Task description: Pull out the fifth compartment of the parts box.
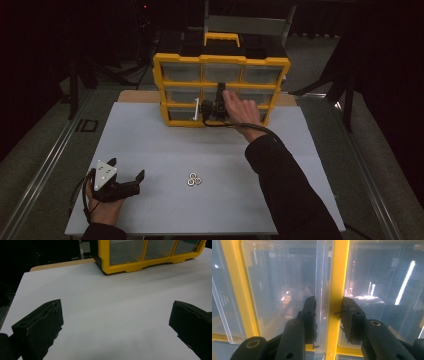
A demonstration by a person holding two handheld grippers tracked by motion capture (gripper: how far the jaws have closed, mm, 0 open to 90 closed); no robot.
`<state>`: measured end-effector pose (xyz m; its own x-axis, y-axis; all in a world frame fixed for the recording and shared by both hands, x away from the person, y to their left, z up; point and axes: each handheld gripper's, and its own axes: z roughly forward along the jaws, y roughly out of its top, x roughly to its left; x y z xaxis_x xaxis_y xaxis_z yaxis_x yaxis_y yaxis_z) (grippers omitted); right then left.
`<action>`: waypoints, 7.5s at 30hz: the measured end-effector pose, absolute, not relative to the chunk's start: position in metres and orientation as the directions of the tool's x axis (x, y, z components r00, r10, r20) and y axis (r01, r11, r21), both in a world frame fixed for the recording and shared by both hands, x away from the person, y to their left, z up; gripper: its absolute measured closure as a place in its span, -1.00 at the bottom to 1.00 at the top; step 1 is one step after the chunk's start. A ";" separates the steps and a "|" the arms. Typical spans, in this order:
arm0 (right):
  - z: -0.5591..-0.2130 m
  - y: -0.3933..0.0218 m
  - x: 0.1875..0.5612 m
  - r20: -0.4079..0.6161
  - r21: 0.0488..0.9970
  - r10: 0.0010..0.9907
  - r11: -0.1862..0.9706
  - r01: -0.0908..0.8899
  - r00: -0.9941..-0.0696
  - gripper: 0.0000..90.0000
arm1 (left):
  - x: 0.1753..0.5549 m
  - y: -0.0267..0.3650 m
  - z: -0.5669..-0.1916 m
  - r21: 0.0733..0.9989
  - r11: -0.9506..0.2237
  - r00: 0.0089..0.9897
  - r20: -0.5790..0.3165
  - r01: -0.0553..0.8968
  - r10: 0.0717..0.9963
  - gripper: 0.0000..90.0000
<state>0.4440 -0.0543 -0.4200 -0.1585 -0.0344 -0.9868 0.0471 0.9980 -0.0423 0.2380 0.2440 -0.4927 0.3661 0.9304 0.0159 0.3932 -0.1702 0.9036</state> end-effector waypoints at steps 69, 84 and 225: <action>-0.419 -0.063 0.405 -0.970 -0.124 -0.131 0.991 -0.046 -0.204 0.78 | 0.238 0.244 -0.493 0.898 -0.174 0.361 0.019 0.403 0.932 -1.00; -0.415 -0.066 0.417 -0.970 -0.079 -0.085 0.996 -0.036 -0.227 0.45 | 0.238 0.244 -0.494 0.897 -0.176 0.362 0.019 0.406 0.932 -1.00; -0.408 -0.134 0.344 -0.362 0.763 0.618 0.627 0.159 -0.698 -0.17 | 0.237 0.244 -0.494 0.896 -0.170 0.353 0.016 0.410 0.935 -1.00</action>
<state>0.3441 -0.1340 -0.4077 -0.6979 0.6179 -0.3621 0.1595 0.6270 0.7625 0.2374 0.2444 -0.4944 0.3531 0.9355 0.0162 0.4102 -0.1703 0.8959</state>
